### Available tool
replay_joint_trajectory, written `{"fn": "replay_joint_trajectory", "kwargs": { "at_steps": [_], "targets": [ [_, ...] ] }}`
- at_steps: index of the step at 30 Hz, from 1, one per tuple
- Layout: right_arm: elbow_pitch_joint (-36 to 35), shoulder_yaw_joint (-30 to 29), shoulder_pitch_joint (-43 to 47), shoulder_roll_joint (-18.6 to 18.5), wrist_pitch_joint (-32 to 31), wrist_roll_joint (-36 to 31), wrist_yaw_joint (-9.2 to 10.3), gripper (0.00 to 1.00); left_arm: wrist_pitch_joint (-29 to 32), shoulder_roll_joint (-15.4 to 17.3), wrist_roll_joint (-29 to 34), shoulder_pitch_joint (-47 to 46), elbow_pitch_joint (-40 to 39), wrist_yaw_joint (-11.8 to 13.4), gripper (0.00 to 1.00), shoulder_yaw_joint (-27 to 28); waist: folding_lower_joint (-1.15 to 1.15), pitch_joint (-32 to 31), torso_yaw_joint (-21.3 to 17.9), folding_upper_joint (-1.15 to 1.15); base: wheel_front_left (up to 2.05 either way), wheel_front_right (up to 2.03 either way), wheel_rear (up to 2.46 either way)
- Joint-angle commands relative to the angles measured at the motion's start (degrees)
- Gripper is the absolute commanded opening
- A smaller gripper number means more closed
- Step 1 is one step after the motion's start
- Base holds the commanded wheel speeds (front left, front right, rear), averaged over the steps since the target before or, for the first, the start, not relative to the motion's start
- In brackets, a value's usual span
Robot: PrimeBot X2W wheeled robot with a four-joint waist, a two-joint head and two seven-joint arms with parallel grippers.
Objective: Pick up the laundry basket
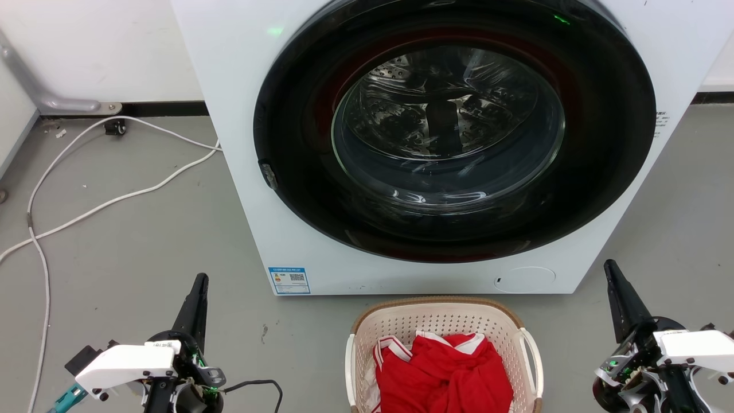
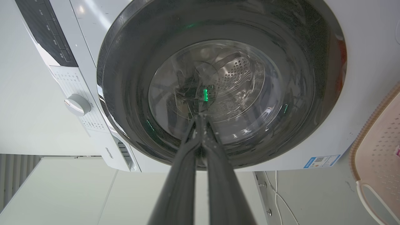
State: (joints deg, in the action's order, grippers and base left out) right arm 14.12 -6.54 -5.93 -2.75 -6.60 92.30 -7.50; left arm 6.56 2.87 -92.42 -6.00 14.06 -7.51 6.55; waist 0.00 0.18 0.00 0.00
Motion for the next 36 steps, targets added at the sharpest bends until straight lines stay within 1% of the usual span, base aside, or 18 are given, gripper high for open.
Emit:
{"fn": "replay_joint_trajectory", "kwargs": {
  "at_steps": [1,27,28,32,36],
  "targets": [
    [-0.2,0.1,-0.6,-0.2,-0.1,0.2,0.02,0.0,0.1,0.0,0.0,-0.5,0.0,-0.2,0.0,0.1,0.0,0.0,0.0,0.0,0.0,0.0,0.0],
    [0.3,0.0,0.2,0.1,0.1,-0.1,0.0,0.0,-0.1,0.0,0.0,0.2,0.3,0.0,0.0,0.0,0.0,0.0,0.0,0.0,0.0,0.0,0.0],
    [0.8,0.0,0.6,0.1,0.1,-0.1,0.01,1.0,-0.1,-0.1,0.0,0.6,0.8,0.0,1.0,-0.1,0.0,0.0,0.0,0.0,0.0,0.0,0.0],
    [0.6,0.4,1.0,0.1,1.2,-0.9,0.01,1.0,-1.2,-0.1,1.0,0.9,0.1,0.0,1.0,-0.5,0.0,0.0,0.0,0.0,0.0,0.0,0.0],
    [-0.1,0.2,1.1,0.1,2.4,-3.8,0.01,1.0,-2.4,-0.1,4.4,1.0,-0.7,0.0,1.0,-0.2,0.0,0.1,0.0,0.0,0.0,0.0,0.0]
  ]
}}
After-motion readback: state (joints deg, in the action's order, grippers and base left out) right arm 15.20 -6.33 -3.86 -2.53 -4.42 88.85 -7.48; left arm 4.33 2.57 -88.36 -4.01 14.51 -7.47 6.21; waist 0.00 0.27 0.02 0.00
